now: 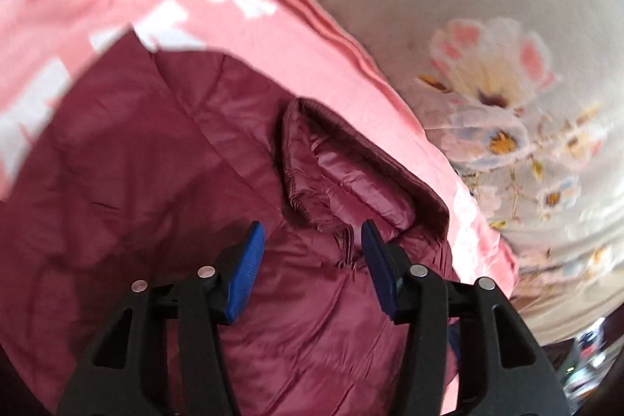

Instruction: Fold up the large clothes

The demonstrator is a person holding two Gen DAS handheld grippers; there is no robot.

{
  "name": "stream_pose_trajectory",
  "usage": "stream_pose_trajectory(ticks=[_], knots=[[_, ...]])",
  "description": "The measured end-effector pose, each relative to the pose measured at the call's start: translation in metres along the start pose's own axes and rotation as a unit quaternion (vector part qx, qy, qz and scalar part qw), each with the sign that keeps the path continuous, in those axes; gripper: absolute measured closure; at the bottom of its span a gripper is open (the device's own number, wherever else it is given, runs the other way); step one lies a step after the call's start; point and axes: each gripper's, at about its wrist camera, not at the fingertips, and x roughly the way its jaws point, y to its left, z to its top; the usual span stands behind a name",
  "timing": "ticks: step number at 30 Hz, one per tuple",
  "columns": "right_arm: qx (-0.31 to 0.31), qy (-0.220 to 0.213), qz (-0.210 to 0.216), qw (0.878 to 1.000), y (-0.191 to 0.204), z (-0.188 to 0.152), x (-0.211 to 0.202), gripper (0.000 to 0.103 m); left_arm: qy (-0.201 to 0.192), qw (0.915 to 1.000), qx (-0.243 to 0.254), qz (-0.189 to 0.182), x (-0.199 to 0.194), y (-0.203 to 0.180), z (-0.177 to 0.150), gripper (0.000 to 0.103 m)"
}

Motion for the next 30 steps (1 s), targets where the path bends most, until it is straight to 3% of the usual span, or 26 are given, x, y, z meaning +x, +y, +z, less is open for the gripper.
stream_pose_trajectory(ticks=[4,8,9,10,11,12,15,17,22,30], knots=[[0.033,0.013,0.015,0.999,-0.007,0.004,0.028,0.066,0.017,0.9992,-0.033,-0.017,0.021,0.008,0.0,0.055],[0.061,0.012,0.031,0.998,-0.012,0.006,0.041,0.066,0.019,0.9989,-0.034,-0.026,0.031,0.002,0.002,0.056],[0.065,0.013,0.033,0.997,-0.012,0.006,0.044,0.066,0.021,0.999,-0.034,-0.022,0.034,0.001,0.003,0.062],[0.067,0.013,0.034,0.997,-0.013,0.007,0.046,0.073,0.022,0.999,-0.036,-0.015,0.037,0.001,0.004,0.075],[0.065,0.012,0.035,0.997,-0.012,0.007,0.047,0.091,0.024,0.999,-0.036,-0.013,0.039,0.002,0.005,0.084],[0.056,0.015,0.033,0.998,-0.01,0.007,0.047,0.092,0.026,0.9991,-0.033,-0.006,0.042,0.002,0.005,0.094],[0.008,-0.016,0.024,1.0,0.0,0.007,0.025,0.094,0.013,0.9999,0.002,0.001,0.034,-0.001,0.001,0.096],[-0.037,-0.027,-0.004,0.999,0.006,0.003,0.019,0.094,-0.008,0.9993,0.036,0.007,0.023,-0.006,-0.004,0.096],[-0.064,0.013,-0.056,0.996,-0.001,-0.006,0.041,0.095,0.001,0.9973,0.06,0.042,0.032,0.002,-0.015,0.096],[-0.093,0.023,-0.1,0.99,0.004,-0.01,0.054,0.097,-0.022,0.99,0.116,0.078,0.043,0.002,-0.033,0.096]])
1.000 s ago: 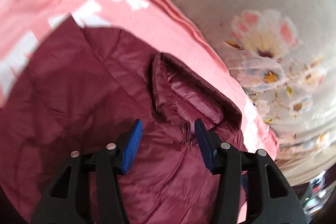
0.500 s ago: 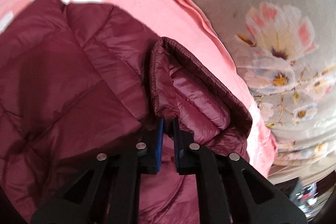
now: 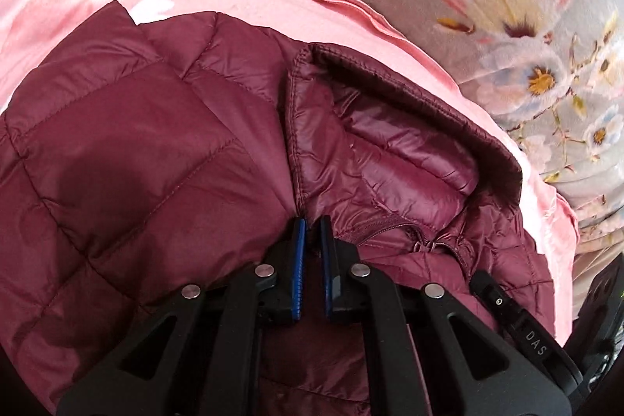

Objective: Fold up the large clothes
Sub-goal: 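Lift the collar end with both grippers and fold it toward the hem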

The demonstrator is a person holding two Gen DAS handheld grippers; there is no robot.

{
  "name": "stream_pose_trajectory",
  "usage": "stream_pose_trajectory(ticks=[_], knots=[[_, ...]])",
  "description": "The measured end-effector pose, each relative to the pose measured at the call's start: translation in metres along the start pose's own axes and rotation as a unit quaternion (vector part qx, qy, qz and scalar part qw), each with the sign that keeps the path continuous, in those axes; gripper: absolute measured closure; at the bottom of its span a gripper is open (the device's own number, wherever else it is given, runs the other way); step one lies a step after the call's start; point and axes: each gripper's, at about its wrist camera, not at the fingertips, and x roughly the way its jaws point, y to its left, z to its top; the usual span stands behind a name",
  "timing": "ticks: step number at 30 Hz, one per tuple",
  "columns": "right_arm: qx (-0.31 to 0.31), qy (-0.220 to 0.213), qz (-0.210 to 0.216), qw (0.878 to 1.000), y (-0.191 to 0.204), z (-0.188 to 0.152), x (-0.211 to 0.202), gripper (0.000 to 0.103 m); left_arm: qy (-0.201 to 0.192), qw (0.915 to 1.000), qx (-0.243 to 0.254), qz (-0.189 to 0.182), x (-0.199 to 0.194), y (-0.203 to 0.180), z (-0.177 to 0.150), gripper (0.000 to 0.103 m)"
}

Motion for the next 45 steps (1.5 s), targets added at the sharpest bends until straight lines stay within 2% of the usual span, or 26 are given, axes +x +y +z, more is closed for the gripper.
stream_pose_trajectory(ticks=[3,6,8,12,17,21,27,29,32,36,38,40,45], knots=[[-0.004,0.0,-0.005,1.0,0.0,0.0,0.001,0.097,-0.004,1.0,0.004,0.002,0.001,0.001,-0.001,0.095],[0.01,-0.003,0.018,1.0,-0.006,-0.001,-0.003,0.095,-0.008,1.0,0.003,0.001,0.0,0.001,0.0,0.095],[0.026,-0.008,0.038,0.999,-0.013,-0.003,-0.014,0.092,-0.016,0.9998,-0.008,-0.012,-0.006,0.005,-0.001,0.094],[0.041,-0.039,0.057,0.997,-0.023,-0.007,-0.048,0.085,-0.045,0.9982,-0.024,-0.032,-0.041,0.015,0.007,0.092],[0.038,-0.098,0.05,0.993,-0.016,0.037,-0.072,0.085,-0.093,0.9953,-0.01,-0.026,-0.08,0.004,0.048,0.092],[0.029,-0.118,0.041,0.992,0.0,0.077,-0.053,0.085,-0.109,0.994,-0.003,-0.006,-0.072,-0.018,0.083,0.092],[0.047,-0.113,0.04,0.992,0.005,0.104,-0.009,0.085,-0.078,0.9969,-0.005,0.011,-0.022,-0.032,0.106,0.092],[0.053,-0.097,0.051,0.993,0.004,0.106,0.007,0.085,-0.063,0.9978,-0.015,0.013,-0.003,-0.033,0.108,0.092],[0.04,-0.064,0.036,0.996,0.008,0.097,0.026,0.086,-0.033,0.9988,-0.028,0.023,0.018,-0.027,0.101,0.092],[0.018,-0.035,0.016,0.999,0.008,0.08,0.037,0.089,-0.015,0.9991,-0.023,0.033,0.026,-0.019,0.087,0.092],[0.022,-0.021,0.009,0.999,0.002,0.074,0.042,0.098,-0.008,0.999,-0.024,0.036,0.029,-0.014,0.082,0.09],[0.028,-0.012,0.003,1.0,-0.003,0.072,0.046,0.102,-0.003,0.999,-0.019,0.041,0.033,-0.012,0.078,0.09],[0.005,-0.009,-0.031,0.999,0.005,0.069,0.055,0.103,-0.013,0.9975,0.013,0.068,0.039,-0.017,0.07,0.09]])
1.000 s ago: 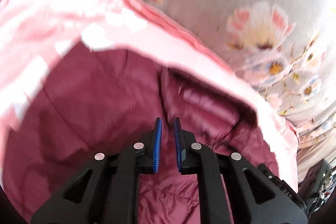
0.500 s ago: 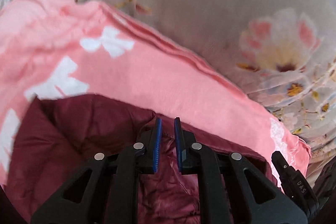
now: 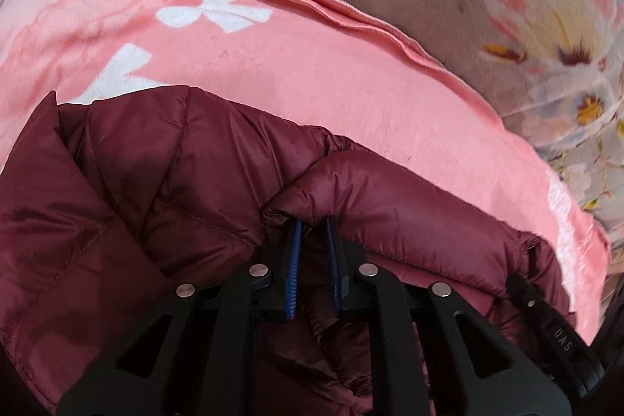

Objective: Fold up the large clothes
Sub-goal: 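Lift the collar end with both grippers and fold it toward the hem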

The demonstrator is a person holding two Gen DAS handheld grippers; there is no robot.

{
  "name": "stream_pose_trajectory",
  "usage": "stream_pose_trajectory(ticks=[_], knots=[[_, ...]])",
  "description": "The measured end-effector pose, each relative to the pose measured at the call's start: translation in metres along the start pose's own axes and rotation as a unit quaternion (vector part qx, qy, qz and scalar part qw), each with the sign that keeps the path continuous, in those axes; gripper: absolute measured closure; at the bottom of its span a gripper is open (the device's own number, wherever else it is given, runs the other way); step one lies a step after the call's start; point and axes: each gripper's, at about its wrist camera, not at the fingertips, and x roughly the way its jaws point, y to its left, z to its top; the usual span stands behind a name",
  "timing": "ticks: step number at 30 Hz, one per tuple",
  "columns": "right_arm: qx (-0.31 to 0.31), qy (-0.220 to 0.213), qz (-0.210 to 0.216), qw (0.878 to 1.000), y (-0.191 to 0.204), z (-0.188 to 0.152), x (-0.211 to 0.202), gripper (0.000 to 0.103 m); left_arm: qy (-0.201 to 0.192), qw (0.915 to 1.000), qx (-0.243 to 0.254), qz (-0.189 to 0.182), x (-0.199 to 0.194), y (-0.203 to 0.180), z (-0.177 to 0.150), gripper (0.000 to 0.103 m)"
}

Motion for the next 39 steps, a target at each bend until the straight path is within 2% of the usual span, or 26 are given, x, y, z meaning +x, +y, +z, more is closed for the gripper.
stream_pose_trajectory(ticks=[12,18,20,22,23,24,25,27,29,31,33,35,37,39], knots=[[-0.069,-0.006,-0.087,0.994,0.027,-0.002,0.011,0.103,-0.01,0.9999,0.003,0.002,0.004,0.002,-0.003,0.091],[-0.059,-0.01,-0.08,0.995,0.023,-0.001,0.01,0.103,-0.011,0.9999,0.004,0.003,0.006,0.0,-0.003,0.091],[-0.038,-0.028,-0.05,0.998,0.015,-0.003,-0.004,0.102,-0.012,0.9999,0.004,0.004,0.004,0.0,-0.004,0.091],[-0.017,-0.056,-0.006,0.998,0.009,-0.013,-0.038,0.098,-0.011,0.9999,-0.004,-0.012,-0.007,0.005,-0.005,0.091],[-0.012,-0.074,0.033,0.997,0.006,-0.021,-0.064,0.093,-0.011,0.9998,-0.004,-0.016,-0.016,0.009,-0.006,0.091],[-0.012,-0.087,0.056,0.995,0.004,-0.029,-0.086,0.093,-0.016,0.9996,-0.004,-0.022,-0.031,0.013,-0.009,0.085],[-0.021,-0.107,0.087,0.99,-0.001,-0.044,-0.123,0.093,-0.022,0.9994,-0.004,-0.028,-0.048,0.018,-0.012,0.074],[-0.039,-0.141,0.12,0.982,-0.011,-0.073,-0.18,0.09,-0.045,0.9973,-0.001,-0.057,-0.103,0.035,-0.025,0.064],[-0.045,-0.169,0.144,0.974,-0.032,-0.113,-0.247,0.074,-0.069,0.9958,0.005,-0.06,-0.153,0.051,-0.039,0.056],[-0.042,-0.188,0.151,0.97,-0.054,-0.152,-0.3,0.061,-0.087,0.994,0.003,-0.066,-0.211,0.08,-0.061,0.043],[-0.043,-0.196,0.147,0.969,-0.073,-0.192,-0.345,0.053,-0.093,0.9934,0.003,-0.068,-0.256,0.108,-0.085,0.04],[-0.03,-0.188,0.131,0.973,-0.096,-0.235,-0.384,0.042,-0.098,0.9936,0.008,-0.054,-0.296,0.134,-0.11,0.038],[-0.02,-0.176,0.101,0.979,-0.115,-0.272,-0.407,0.04,-0.096,0.9949,0.013,-0.028,-0.33,0.159,-0.144,0.033],[-0.002,-0.157,0.083,0.984,-0.127,-0.301,-0.417,0.038,-0.083,0.9963,0.003,-0.022,-0.349,0.18,-0.173,0.029]])
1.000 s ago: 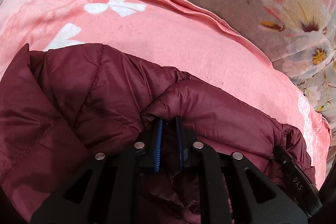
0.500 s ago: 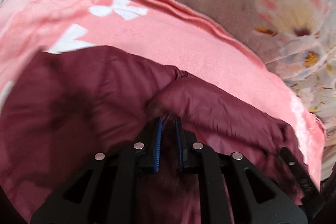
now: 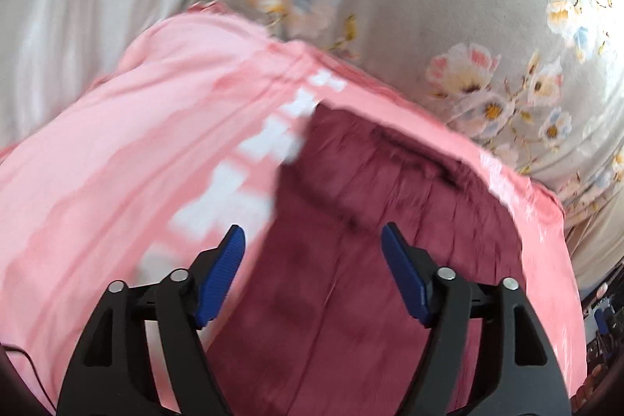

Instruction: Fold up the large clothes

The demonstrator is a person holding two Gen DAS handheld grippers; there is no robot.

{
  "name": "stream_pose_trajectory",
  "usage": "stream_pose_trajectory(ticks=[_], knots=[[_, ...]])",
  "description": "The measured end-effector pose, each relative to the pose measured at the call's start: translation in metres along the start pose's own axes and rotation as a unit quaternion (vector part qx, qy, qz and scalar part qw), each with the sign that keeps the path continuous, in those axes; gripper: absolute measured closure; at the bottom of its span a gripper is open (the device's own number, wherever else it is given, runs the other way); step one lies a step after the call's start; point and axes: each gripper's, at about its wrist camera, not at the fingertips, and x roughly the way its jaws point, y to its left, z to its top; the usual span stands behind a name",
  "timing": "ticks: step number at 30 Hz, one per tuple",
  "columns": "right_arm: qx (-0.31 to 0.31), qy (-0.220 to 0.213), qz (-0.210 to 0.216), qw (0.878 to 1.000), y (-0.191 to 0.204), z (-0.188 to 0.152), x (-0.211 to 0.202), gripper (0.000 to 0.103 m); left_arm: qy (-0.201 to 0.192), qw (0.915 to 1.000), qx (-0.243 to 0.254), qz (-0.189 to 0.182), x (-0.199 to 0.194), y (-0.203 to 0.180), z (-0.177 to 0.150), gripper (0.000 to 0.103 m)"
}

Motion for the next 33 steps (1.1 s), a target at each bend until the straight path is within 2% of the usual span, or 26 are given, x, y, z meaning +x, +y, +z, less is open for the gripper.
stream_pose_trajectory(ticks=[4,7,10,13,15,16,19,23,24,27,29,30,31,32,33], knots=[[0.074,0.033,-0.012,0.997,-0.03,-0.049,-0.011,0.036,0.045,0.9977,-0.048,0.013,-0.016,0.042,-0.048,0.027],[0.127,0.053,-0.026,0.99,-0.049,-0.082,-0.003,0.036,0.054,0.995,-0.078,0.031,-0.015,0.063,-0.073,0.027],[0.164,0.058,-0.017,0.985,-0.058,-0.1,0.009,0.036,0.058,0.9924,-0.106,0.024,-0.009,0.075,-0.085,0.027],[0.179,0.059,-0.007,0.982,-0.057,-0.107,0.02,0.036,0.065,0.9899,-0.126,0.004,-0.004,0.082,-0.093,0.027],[0.174,0.062,-0.005,0.983,-0.051,-0.107,0.029,0.036,0.074,0.9868,-0.142,-0.023,0.005,0.08,-0.097,0.027],[0.172,0.067,-0.007,0.983,-0.048,-0.106,0.033,0.036,0.082,0.985,-0.15,-0.028,0.009,0.079,-0.101,0.027],[0.167,0.078,-0.002,0.983,-0.04,-0.102,0.047,0.036,0.071,0.985,-0.155,-0.025,0.014,0.073,-0.102,0.024],[0.18,0.08,0.002,0.98,-0.033,-0.1,0.064,0.036,0.075,0.9802,-0.176,-0.05,0.019,0.069,-0.101,0.024],[0.182,0.079,0.0,0.98,-0.033,-0.1,0.066,0.036,0.076,0.9791,-0.181,-0.053,0.021,0.068,-0.1,0.027],[0.193,0.074,-0.008,0.978,-0.03,-0.098,0.073,0.042,0.086,0.9749,-0.194,-0.066,0.025,0.066,-0.1,0.049],[0.198,0.076,-0.013,0.977,-0.03,-0.097,0.078,0.063,0.094,0.9741,-0.196,-0.061,0.027,0.064,-0.1,0.064],[0.199,0.079,-0.016,0.977,-0.03,-0.097,0.08,0.07,0.096,0.9744,-0.195,-0.058,0.028,0.063,-0.1,0.073],[0.202,0.078,-0.017,0.976,-0.031,-0.096,0.081,0.08,0.096,0.9749,-0.193,-0.056,0.027,0.062,-0.099,0.081],[0.206,0.075,-0.015,0.976,-0.031,-0.095,0.08,0.089,0.095,0.9752,-0.192,-0.057,0.025,0.061,-0.099,0.085],[0.207,0.07,-0.014,0.976,-0.031,-0.094,0.077,0.092,0.091,0.9763,-0.188,-0.058,0.022,0.06,-0.098,0.089]])
